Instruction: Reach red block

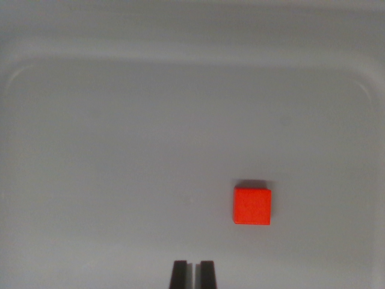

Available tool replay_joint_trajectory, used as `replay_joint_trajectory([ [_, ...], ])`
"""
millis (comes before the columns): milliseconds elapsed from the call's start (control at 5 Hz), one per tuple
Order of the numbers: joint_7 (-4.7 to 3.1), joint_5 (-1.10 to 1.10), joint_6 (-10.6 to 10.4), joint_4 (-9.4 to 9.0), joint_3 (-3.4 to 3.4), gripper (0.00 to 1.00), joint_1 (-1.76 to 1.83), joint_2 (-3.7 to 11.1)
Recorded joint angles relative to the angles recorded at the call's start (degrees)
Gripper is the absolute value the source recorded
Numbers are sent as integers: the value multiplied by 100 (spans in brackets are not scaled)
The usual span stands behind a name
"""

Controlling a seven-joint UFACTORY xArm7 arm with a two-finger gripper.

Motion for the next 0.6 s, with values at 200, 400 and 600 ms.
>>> replay_joint_trajectory([
  [200, 0, 0, 0, 0, 0, 0, 0, 0],
  [400, -2, 10, -137, -99, -14, 0, -19, 36],
  [600, -2, 10, -137, -99, -14, 0, -19, 36],
])
